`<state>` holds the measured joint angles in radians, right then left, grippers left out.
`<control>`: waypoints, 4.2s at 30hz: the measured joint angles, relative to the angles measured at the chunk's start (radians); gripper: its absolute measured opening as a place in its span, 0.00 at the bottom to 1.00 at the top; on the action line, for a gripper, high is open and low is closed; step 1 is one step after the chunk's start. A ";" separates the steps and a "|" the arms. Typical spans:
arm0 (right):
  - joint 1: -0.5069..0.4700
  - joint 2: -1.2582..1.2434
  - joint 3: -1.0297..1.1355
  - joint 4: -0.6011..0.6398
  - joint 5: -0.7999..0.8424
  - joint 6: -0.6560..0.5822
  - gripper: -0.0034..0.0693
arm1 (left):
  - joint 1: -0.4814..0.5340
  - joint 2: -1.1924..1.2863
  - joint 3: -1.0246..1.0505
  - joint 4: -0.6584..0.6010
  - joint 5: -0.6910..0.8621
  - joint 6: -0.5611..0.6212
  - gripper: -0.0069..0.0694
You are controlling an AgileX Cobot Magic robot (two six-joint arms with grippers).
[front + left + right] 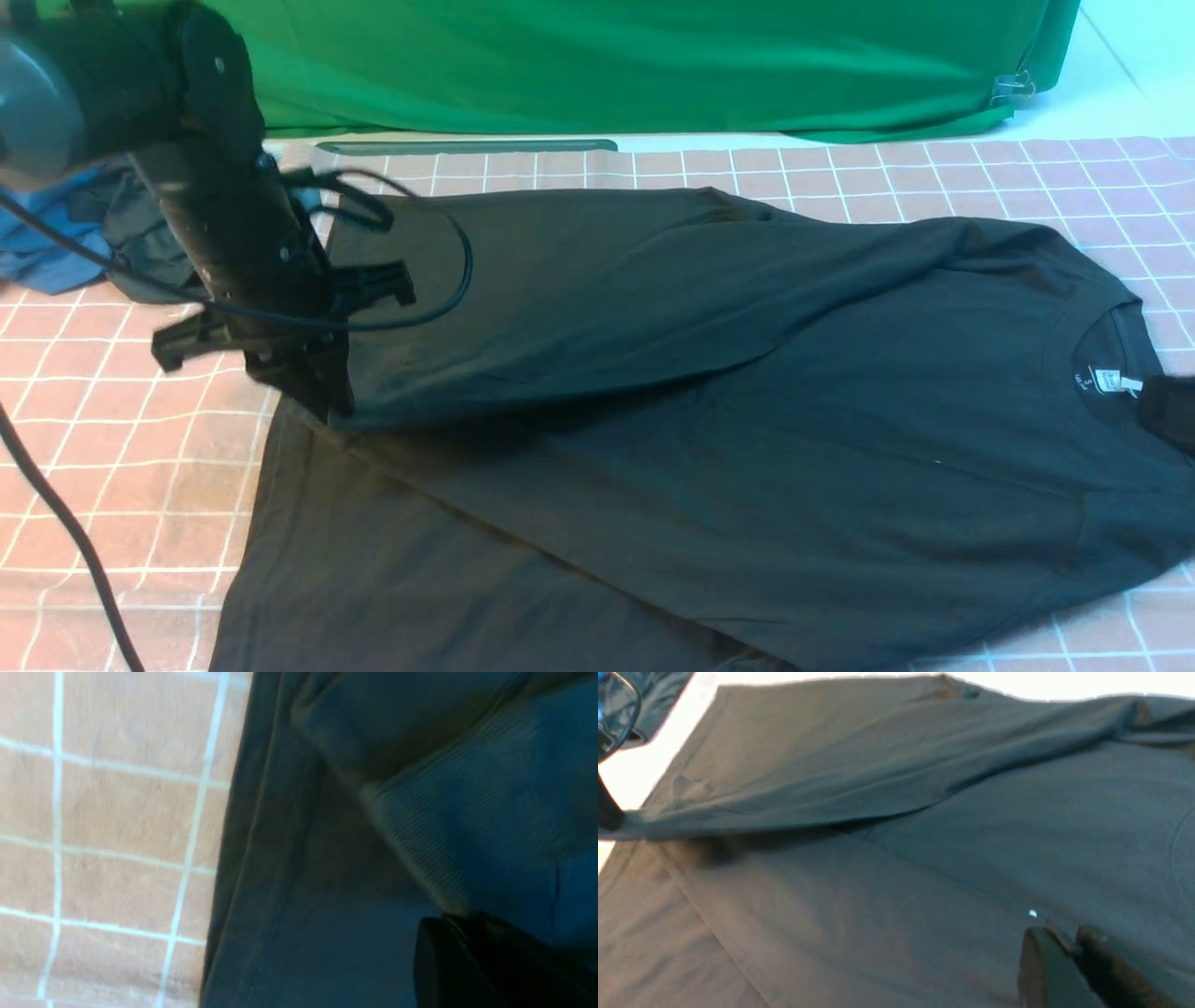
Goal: Fold a long-sleeved shirt over a pink coffee tablecloth.
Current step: 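Fold the left side of the dark shirt inward over its body with the left gripper, then grasp the near edge of the shirt at its hem and shoulder corners, then fold the black garment in half by bringing its near edge over to the far edge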
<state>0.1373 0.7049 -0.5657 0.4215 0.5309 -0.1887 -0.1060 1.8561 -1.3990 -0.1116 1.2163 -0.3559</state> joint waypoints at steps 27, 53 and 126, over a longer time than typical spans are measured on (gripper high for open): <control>0.000 0.217 -0.196 -0.164 0.414 0.088 0.10 | 0.000 -0.463 0.478 0.022 -0.157 -0.002 0.11; -0.001 0.576 -0.207 -0.273 0.375 0.201 0.22 | 0.000 -0.559 0.877 0.072 -0.426 -0.007 0.64; 0.118 0.796 -0.197 -0.362 0.369 -0.025 0.12 | -0.001 -0.676 0.682 0.175 -0.206 -0.016 0.15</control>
<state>0.2554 1.5006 -0.7630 0.0591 0.9001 -0.2139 -0.1067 1.1806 -0.7171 0.0632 1.0102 -0.3720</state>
